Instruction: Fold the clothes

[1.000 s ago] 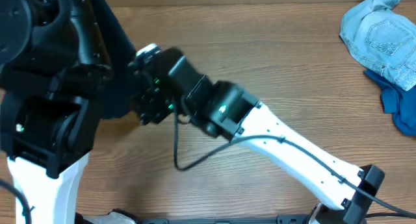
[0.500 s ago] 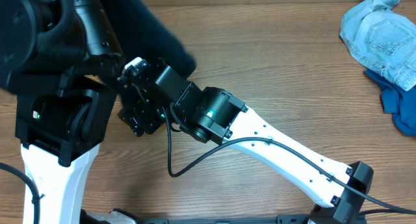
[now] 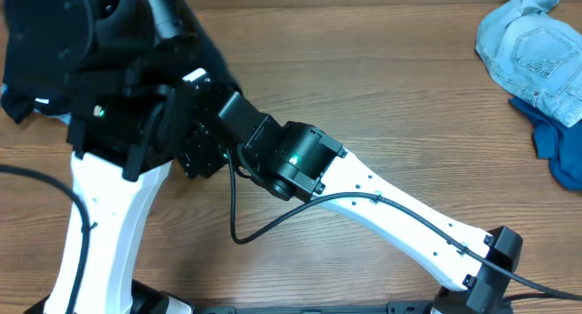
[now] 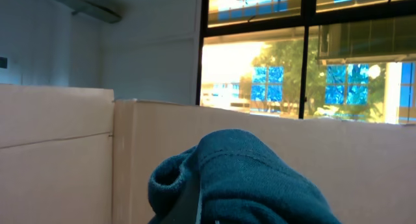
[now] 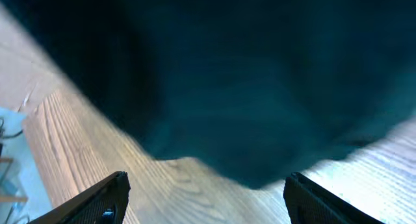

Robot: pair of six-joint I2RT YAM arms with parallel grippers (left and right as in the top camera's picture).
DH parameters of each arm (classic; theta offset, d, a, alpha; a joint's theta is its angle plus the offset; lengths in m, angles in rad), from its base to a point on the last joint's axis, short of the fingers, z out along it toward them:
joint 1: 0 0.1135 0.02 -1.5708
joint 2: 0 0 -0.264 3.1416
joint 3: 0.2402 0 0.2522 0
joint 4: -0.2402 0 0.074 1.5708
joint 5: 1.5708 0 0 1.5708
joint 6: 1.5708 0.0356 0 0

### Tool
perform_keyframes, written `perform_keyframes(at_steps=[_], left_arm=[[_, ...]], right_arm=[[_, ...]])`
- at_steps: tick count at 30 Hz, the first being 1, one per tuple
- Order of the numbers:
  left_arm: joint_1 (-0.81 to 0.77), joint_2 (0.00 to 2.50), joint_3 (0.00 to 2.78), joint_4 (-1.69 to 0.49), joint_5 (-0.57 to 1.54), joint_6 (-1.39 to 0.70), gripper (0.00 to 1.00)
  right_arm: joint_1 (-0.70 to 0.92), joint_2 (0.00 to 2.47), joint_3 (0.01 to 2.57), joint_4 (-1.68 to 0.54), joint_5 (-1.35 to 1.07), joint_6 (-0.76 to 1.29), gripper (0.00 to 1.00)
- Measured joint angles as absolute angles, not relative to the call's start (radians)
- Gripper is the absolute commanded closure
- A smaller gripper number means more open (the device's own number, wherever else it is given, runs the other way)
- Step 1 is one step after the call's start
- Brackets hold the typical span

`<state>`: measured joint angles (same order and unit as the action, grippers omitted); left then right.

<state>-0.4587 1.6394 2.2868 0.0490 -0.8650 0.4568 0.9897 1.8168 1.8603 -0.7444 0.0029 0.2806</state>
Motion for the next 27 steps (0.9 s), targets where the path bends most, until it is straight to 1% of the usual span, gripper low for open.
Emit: perform_keyframes(at_steps=[7,21,27], left_arm=[[-0.459,1.644,2.287,0.126,-0.868,0.487,0.96],[-0.498,1.644,2.287,0.173,-0.868,0.509,0.96],[-0.505,1.652,2.287,0.201,-0.868,0.519,0.96]], right_arm=[[0.991,1.817,1.86,-0.707,0.024,0.304,0.2],[1.024,1.817,1.86,-0.665,0.046,0.318,0.2],[1.053,1.826,1.86,-0.645,0.156,0.368,0.2]])
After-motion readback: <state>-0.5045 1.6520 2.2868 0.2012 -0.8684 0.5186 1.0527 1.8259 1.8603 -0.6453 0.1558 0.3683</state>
